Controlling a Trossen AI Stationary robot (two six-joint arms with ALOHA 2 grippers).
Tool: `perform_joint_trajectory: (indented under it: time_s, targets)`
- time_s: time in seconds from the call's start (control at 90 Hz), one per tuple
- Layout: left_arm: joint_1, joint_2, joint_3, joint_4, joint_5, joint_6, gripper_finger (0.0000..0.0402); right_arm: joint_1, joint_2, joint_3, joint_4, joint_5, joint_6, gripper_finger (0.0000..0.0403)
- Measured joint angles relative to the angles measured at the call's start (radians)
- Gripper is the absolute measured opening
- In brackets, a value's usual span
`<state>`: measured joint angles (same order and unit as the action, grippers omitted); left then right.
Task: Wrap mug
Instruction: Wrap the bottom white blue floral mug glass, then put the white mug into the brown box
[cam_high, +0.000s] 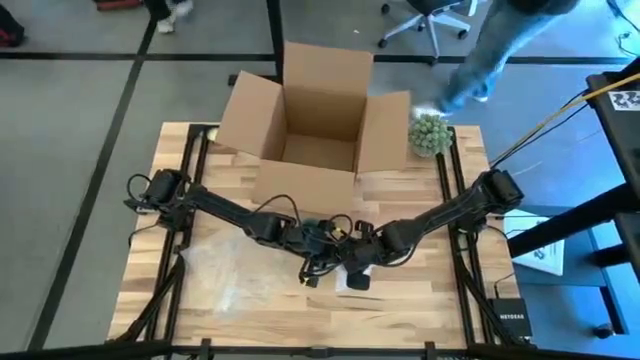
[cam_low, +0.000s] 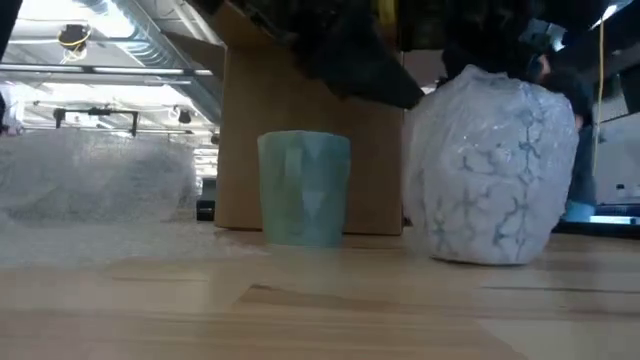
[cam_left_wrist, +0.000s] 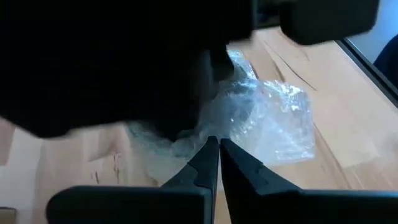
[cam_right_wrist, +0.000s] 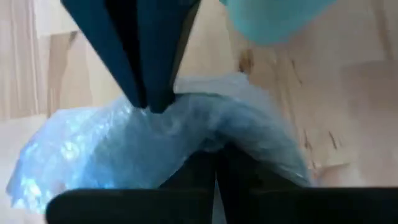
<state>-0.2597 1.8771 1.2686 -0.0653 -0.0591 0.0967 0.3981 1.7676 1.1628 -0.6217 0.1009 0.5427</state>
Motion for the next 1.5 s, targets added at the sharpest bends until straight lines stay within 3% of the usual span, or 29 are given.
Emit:
perform_joint_trajectory:
  time_s: [0.167, 0.544, 0.811, 0.956, 1.256, 1.5]
  targets:
    - [0.000, 0.006, -0.004, -0.022, 0.000, 0.000, 0.0000, 0.005, -0.014, 0.057, -0.090, -0.049, 0.005, 0.0000]
    - [0.000, 0.002, -0.002, -0.014, -0.001, 0.000, 0.0000, 0.023, -0.068, 0.182, -0.256, -0.040, 0.033, 0.0000]
    - [0.000, 0.001, -0.002, -0.016, -0.001, 0.008, 0.0000, 0.028, 0.008, 0.021, -0.035, -0.062, 0.034, 0.0000]
    - [0.000, 0.001, -0.001, -0.017, -0.001, 0.009, 0.0000, 0.027, 0.024, 0.016, -0.043, -0.064, 0.034, 0.0000]
    - [0.000, 0.000, -0.001, -0.022, -0.005, 0.009, 0.0000, 0.048, -0.093, 0.223, -0.334, -0.036, 0.039, 0.0000]
    - [0.000, -0.001, 0.000, -0.031, -0.004, 0.008, 0.0000, 0.082, -0.187, 0.211, -0.426, 0.080, 0.188, 0.0018]
